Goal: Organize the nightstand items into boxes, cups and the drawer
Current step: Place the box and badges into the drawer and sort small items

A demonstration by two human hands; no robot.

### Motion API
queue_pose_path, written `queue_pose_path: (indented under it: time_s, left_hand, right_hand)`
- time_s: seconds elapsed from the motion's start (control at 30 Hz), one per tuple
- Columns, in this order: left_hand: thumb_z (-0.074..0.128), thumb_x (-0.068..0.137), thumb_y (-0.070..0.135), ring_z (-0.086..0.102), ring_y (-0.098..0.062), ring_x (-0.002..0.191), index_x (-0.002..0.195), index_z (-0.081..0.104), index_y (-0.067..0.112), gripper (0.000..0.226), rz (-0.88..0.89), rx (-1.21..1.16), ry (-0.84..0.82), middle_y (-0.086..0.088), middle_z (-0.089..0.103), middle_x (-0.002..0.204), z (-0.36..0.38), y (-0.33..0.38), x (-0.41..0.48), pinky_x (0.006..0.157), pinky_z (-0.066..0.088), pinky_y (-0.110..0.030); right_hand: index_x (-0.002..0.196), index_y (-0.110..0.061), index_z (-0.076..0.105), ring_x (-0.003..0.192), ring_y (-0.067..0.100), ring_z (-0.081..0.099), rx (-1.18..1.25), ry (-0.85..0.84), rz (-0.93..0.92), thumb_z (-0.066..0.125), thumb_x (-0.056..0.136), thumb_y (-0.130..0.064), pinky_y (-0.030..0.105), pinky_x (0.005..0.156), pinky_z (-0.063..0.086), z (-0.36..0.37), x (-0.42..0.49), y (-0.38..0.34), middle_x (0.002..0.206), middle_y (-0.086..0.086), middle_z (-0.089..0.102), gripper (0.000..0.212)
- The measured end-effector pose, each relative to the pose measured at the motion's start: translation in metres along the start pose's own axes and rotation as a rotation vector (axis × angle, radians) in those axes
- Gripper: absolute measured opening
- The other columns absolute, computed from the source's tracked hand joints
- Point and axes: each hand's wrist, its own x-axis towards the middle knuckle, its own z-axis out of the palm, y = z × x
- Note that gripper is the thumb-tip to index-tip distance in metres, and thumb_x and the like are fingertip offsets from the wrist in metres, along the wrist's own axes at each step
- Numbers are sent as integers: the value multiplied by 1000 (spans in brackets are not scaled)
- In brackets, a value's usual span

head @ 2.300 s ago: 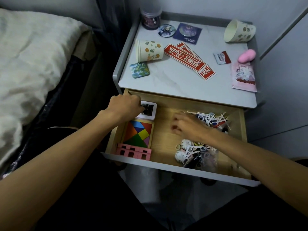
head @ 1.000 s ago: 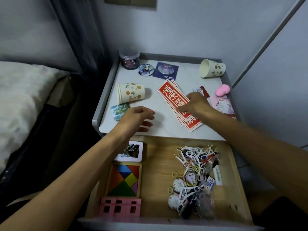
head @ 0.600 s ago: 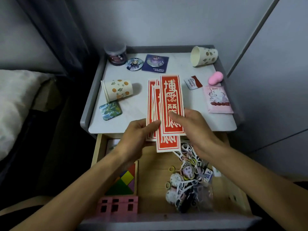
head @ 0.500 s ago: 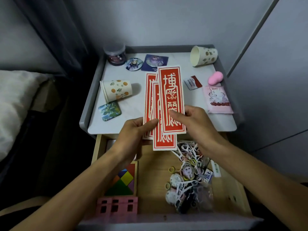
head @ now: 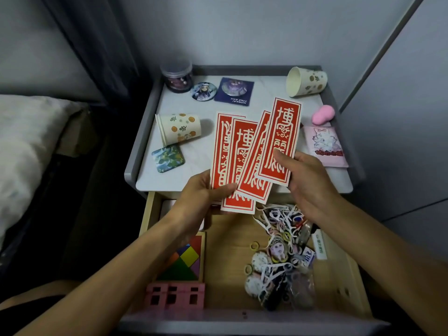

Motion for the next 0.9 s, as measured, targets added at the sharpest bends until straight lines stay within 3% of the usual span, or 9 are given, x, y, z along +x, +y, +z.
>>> queue_pose_path:
  time_s: [0.2,0.43,0.6,0.73,0.83,0.9]
  left_hand:
    - [66,92,12,75,-19,91,123,62,12,31,32,69,36,-4,76,106,-2,0,-1,66,58,-22]
    - [69,89,13,75,-20,91,121,62,11,32,93,82,54,-4,76,104,-2,0,0,72,60,-25]
    - [62,95,20,75,-21,91,122,54,15,29,86,59,92,-6,75,107,-7,3,4,74,61,-29]
    - [71,89,17,73,-13,86,114,57,20,29,87,442,1,3,73,97,-28,18,8,70,61,-27]
    - [80,78,22,72,-21,81,105,67,18,31,77,620,-73,-5,74,95,-44,32,8,64,58,-32]
    - [83,71,25,72,-29,84,101,72,17,33,67,622,-115,-7,75,94,-48,38,6,69,58,-41]
  right_hand:
    - [113,-14,64,96,18,73,-19,-83,-11,55,100,-17,43,90,55,5,-3,5,104,2,76,17]
    - [118,-16,63,98,21,73,-65,-122,4,59,98,-20,49,95,54,8,-5,10,107,2,75,21]
    - [116,-13,63,95,21,73,-39,-99,-28,58,97,-14,44,88,57,2,-3,4,105,4,75,20]
    - [118,-11,63,96,19,73,-201,-130,-132,58,97,-16,40,85,57,-10,3,-13,105,3,75,23]
    - [116,-9,66,88,17,74,-370,-168,-234,62,94,-17,28,73,60,-15,4,-21,99,3,76,23]
    - [114,-8,68,85,19,75,-434,-223,-230,65,92,-18,27,69,61,-13,3,-21,97,4,77,24]
